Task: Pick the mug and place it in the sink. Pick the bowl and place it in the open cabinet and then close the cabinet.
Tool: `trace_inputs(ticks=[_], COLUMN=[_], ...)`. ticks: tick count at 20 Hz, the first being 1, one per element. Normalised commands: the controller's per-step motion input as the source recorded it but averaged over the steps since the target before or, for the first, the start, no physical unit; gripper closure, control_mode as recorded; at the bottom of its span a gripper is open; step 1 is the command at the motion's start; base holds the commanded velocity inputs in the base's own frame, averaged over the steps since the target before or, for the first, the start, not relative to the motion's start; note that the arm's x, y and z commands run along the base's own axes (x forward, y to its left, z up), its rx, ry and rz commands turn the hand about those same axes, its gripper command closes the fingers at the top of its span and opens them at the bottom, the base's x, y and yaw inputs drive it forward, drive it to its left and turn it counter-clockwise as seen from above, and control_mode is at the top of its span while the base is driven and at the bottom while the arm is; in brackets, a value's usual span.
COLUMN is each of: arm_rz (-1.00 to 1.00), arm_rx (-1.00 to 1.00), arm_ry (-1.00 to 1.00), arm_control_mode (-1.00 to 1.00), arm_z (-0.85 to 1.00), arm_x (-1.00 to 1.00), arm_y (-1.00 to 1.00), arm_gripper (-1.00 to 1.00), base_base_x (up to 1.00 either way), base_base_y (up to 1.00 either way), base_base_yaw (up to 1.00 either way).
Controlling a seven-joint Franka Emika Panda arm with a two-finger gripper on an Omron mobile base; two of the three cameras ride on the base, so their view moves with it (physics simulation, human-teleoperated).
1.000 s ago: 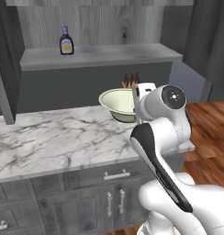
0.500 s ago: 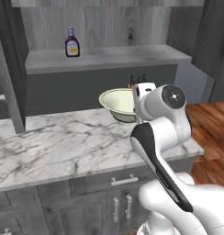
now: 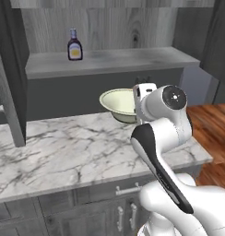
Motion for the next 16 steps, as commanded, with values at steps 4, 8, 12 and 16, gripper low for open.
trace_inputs(ticks=[4,8,12,16], arm_rz=[0.00,0.00,0.00,0.00], arm_rx=[0.00,0.00,0.00,0.00], arm_ry=[0.00,0.00,0.00,0.00], arm_control_mode=[1.00,1.00,1.00,1.00], arm_z=[0.00,0.00,0.00,0.00], arm_x=[0.00,0.00,0.00,0.00], arm_y=[0.00,0.00,0.00,0.00], arm_gripper=[1.00,1.00,1.00,1.00], base_base_x=[0.51,0.06,0.01,0.06], base_base_y=[0.00,0.01,0.05,0.01], base_base_yaw=[0.04,0.02,0.00,0.00])
